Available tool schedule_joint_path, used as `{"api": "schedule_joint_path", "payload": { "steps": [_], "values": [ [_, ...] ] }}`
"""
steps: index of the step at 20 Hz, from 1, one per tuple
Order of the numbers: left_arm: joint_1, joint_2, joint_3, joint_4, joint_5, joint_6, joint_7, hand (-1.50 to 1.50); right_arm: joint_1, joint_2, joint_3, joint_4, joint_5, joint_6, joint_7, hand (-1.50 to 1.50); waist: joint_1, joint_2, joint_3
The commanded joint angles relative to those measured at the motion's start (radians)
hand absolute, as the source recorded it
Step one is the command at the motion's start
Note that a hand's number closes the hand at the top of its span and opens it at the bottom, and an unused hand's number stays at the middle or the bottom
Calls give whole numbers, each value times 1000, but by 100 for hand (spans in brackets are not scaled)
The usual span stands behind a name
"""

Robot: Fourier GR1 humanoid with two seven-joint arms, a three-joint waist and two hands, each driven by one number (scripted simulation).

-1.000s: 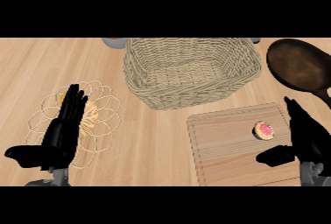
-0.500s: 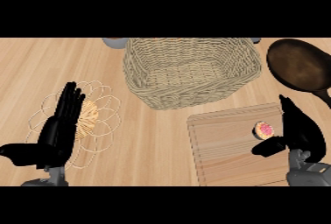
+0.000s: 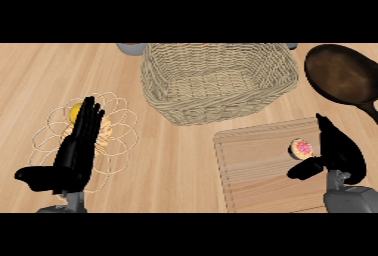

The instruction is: Pick the cupcake from the cutting board and place it in the basket

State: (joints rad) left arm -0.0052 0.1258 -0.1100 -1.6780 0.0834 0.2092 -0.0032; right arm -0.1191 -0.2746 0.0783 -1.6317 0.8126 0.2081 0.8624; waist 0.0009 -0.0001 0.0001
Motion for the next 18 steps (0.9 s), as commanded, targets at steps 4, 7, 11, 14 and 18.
{"api": "schedule_joint_path", "payload": {
  "steps": [4,7,11,14,18],
  "values": [
    [3,-12,42,-16,-27,-25,19,0,-24,49,-20,16,34,26,-18,-150,0,0,0],
    [34,-30,38,-23,-24,-45,-18,0,-16,54,-30,82,52,-19,-87,-150,1,0,0],
    [-24,-2,91,8,-2,-86,11,0,-6,102,-13,128,88,-59,-82,-150,1,0,0],
    [-33,-65,26,-7,-55,-28,43,0,4,99,-29,173,101,-106,-128,-150,0,0,0],
    [7,-52,68,28,-30,-75,-24,0,-12,69,-89,253,78,-106,-191,-150,1,0,0]
  ]
}}
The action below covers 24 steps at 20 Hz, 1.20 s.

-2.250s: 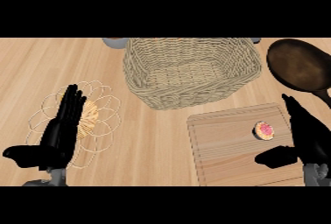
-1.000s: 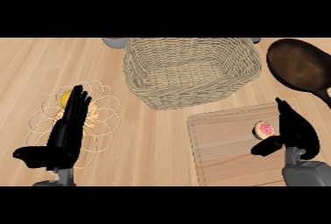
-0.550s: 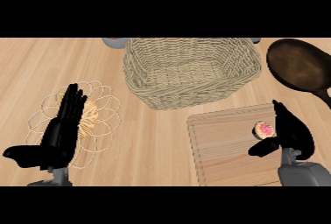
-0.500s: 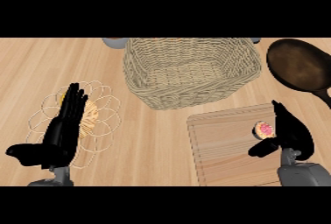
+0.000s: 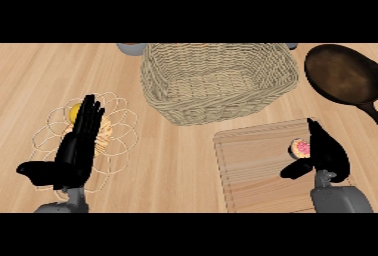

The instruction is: Pick the cupcake from the cutting board and place it in the basket

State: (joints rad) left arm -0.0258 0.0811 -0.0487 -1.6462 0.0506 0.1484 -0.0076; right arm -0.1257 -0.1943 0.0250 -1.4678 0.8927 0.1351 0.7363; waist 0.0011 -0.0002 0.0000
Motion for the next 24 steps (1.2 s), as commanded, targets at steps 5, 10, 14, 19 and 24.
{"api": "schedule_joint_path", "payload": {
  "steps": [5,10,14,19,24],
  "values": [
    [19,2,16,-55,-5,0,41,0,-1,-57,20,53,3,96,-92,150,2,0,0],
    [-26,-1,40,-31,4,-17,58,0,19,-17,53,35,56,40,-119,150,-2,0,0],
    [43,-13,11,-87,-8,-36,47,0,-39,-45,34,63,74,76,-137,150,1,-1,0],
    [-21,-11,-13,-53,-9,-50,58,0,-123,187,437,147,212,22,-133,150,96,10,1],
    [-50,-33,-46,-19,-22,-54,43,0,-248,192,710,217,153,-43,-88,150,144,21,3]
  ]
}}
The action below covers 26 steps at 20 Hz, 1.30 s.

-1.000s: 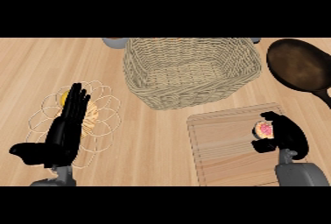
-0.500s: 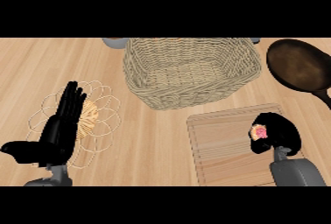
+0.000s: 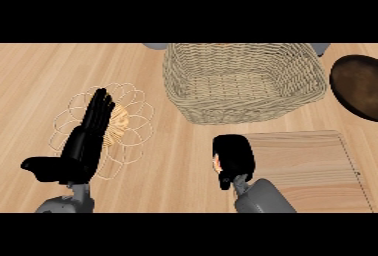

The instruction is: Pick the cupcake from the cutting board and place it in the basket

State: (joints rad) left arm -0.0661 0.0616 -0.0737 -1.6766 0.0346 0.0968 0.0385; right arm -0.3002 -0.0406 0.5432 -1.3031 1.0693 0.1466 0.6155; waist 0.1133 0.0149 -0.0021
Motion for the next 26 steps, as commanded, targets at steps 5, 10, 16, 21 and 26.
{"api": "schedule_joint_path", "payload": {
  "steps": [5,10,16,21,26],
  "values": [
    [-36,-30,-27,39,-23,17,0,0,-141,40,383,84,-100,-286,144,150,6,3,6],
    [-12,-17,1,56,-14,12,-30,0,-187,40,497,-49,-233,-493,236,150,-15,-5,4],
    [22,3,21,20,-10,16,-8,0,-348,41,554,-231,-245,-670,379,150,-43,-19,2],
    [-6,-18,14,19,-11,32,16,0,-490,40,587,-338,-260,-703,545,150,-75,-20,1],
    [69,19,46,-34,18,-1,-10,0,-532,40,527,-378,-261,-642,684,150,-75,-25,1]
  ]
}}
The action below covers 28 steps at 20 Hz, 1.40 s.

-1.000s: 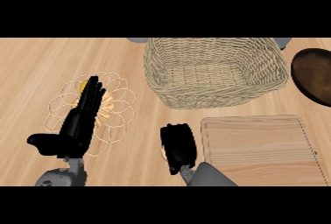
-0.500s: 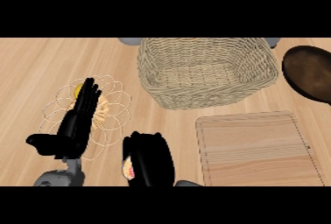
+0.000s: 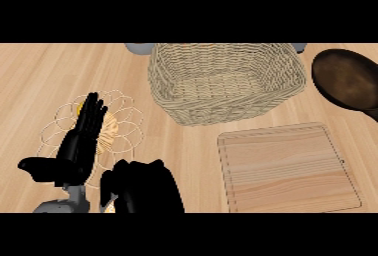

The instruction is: Pick the cupcake from the cutting board and place it in the basket

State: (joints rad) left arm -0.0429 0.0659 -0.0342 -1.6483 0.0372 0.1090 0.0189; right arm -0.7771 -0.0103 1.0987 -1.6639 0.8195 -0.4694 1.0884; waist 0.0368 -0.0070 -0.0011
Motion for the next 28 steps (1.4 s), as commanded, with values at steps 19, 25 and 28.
{"api": "schedule_joint_path", "payload": {
  "steps": [19,25,28],
  "values": [
    [-23,23,61,21,17,-7,-8,0,33,-36,-382,48,79,264,14,150,-39,6,1],
    [-29,2,42,8,-6,14,19,0,84,-28,-455,86,129,313,-83,150,-37,6,1],
    [18,-10,13,-53,-15,14,36,0,123,-105,-556,105,50,318,-223,150,-34,7,1]
  ]
}}
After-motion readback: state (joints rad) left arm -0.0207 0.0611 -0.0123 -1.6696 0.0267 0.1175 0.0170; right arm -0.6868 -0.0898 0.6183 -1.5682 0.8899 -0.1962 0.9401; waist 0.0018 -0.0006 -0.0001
